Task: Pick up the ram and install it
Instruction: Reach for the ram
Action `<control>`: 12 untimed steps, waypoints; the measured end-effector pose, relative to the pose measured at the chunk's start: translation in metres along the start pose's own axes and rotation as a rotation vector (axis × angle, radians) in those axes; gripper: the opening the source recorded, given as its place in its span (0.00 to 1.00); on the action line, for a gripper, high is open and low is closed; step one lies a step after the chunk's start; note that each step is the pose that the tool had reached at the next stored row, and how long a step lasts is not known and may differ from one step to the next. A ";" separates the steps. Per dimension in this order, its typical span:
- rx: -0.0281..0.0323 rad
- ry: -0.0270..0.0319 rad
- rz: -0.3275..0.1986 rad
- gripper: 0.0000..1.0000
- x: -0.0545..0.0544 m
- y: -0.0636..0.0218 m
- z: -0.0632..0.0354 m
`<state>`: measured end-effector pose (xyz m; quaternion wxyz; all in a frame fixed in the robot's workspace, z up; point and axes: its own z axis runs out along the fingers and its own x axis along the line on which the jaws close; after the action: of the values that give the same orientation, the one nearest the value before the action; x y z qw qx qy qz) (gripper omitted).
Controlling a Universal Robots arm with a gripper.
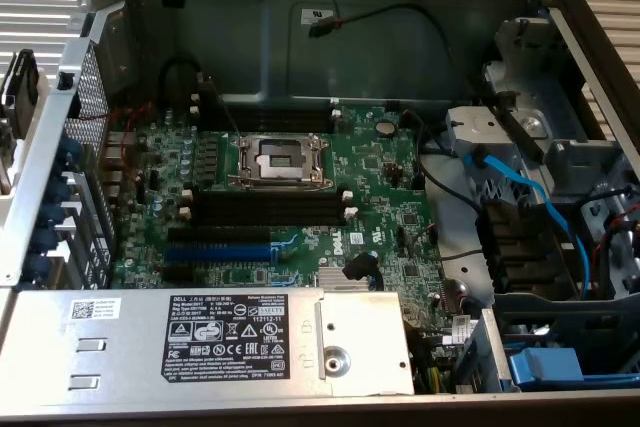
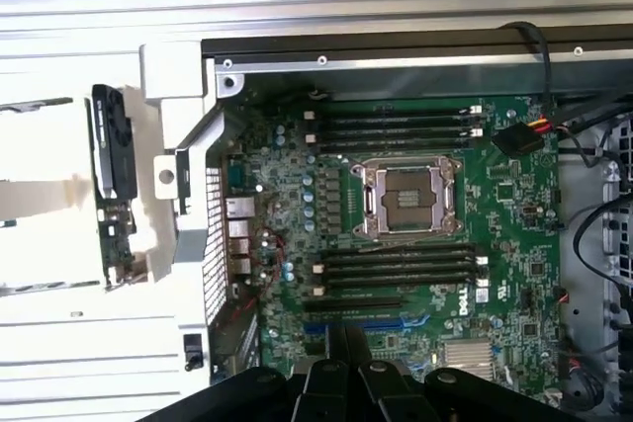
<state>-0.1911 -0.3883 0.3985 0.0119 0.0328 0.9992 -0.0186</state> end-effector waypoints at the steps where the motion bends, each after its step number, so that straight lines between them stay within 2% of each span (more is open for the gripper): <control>1: 0.0002 0.0002 0.000 0.10 0.003 0.0010 -0.0003; 5: 0.0002 0.0001 0.000 0.10 0.017 0.0019 -0.0006; 8: 0.0002 0.0001 -0.001 0.10 0.021 0.0018 -0.0007; 12: 0.0000 -0.0001 -0.001 0.10 0.038 0.0009 -0.0013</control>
<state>-0.2285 -0.3849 0.3989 0.0119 0.0322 0.9992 -0.0186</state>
